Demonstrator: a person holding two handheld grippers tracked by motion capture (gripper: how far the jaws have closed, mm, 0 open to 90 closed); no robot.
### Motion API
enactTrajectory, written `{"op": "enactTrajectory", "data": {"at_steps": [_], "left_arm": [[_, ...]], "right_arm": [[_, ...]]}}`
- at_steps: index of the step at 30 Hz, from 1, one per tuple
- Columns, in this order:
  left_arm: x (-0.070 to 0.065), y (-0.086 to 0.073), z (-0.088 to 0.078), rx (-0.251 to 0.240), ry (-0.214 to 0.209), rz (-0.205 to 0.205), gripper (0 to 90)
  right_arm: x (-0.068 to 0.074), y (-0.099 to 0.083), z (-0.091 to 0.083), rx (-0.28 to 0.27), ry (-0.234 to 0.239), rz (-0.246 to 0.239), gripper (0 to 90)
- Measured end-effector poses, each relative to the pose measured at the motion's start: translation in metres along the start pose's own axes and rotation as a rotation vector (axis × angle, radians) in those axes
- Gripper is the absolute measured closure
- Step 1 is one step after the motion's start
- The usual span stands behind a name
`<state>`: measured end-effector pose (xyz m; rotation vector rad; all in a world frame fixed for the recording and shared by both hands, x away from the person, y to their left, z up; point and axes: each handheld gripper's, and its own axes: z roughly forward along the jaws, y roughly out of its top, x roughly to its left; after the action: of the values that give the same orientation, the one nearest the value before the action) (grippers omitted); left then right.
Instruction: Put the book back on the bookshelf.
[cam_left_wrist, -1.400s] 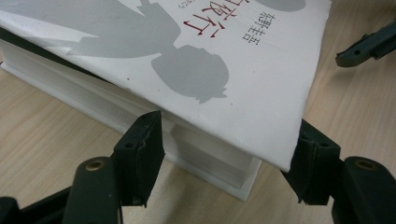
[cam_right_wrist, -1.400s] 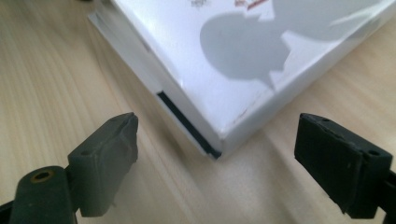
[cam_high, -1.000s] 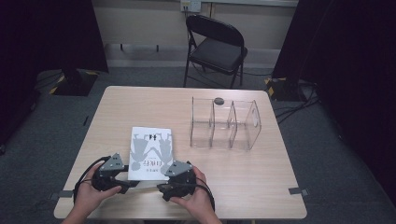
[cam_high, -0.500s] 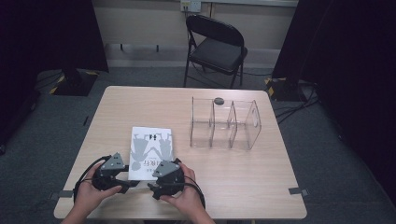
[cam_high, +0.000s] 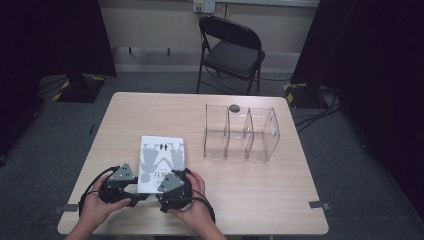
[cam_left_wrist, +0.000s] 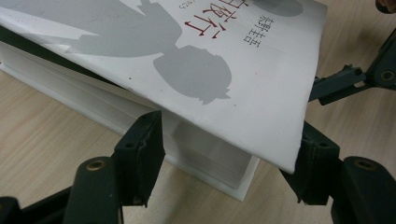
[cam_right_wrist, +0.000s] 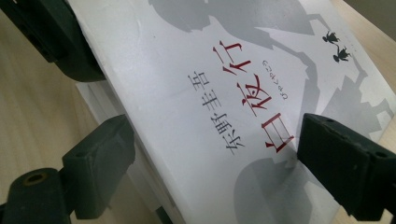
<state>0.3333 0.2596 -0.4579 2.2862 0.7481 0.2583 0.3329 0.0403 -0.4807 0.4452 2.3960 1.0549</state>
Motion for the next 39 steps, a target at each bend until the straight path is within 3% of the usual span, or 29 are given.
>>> {"op": "enactTrajectory", "data": {"at_steps": [10, 17, 21, 28, 29, 31, 33, 39], "left_arm": [[0.0, 0.001, -0.001, -0.003, -0.001, -0.001, 35.3], [0.001, -0.001, 0.0, -0.003, -0.007, -0.007, 35.3], [0.002, -0.002, 0.0, -0.013, -0.009, -0.012, 35.3], [0.004, -0.004, 0.002, -0.034, 0.004, -0.02, 36.8], [0.004, -0.004, 0.001, -0.036, 0.006, -0.006, 36.7], [0.005, -0.005, 0.003, -0.047, -0.014, -0.017, 34.6], [0.005, -0.007, 0.005, -0.043, -0.009, -0.03, 26.2], [0.006, -0.013, -0.004, -0.088, -0.039, 0.03, 22.7]], "right_arm": [[0.002, 0.001, 0.004, 0.0, -0.032, -0.006, 11.5], [0.001, 0.002, 0.003, 0.001, -0.017, -0.016, 14.0], [0.001, 0.004, 0.001, -0.001, -0.004, -0.053, 22.5], [0.007, 0.01, -0.003, 0.015, -0.029, -0.108, 35.9], [0.007, 0.011, -0.005, 0.016, -0.034, -0.114, 38.0], [0.005, 0.014, -0.006, 0.02, -0.03, -0.122, 40.3], [0.004, 0.017, -0.008, 0.025, -0.027, -0.136, 43.4], [0.004, 0.022, -0.01, 0.039, -0.041, -0.158, 49.2]]}}
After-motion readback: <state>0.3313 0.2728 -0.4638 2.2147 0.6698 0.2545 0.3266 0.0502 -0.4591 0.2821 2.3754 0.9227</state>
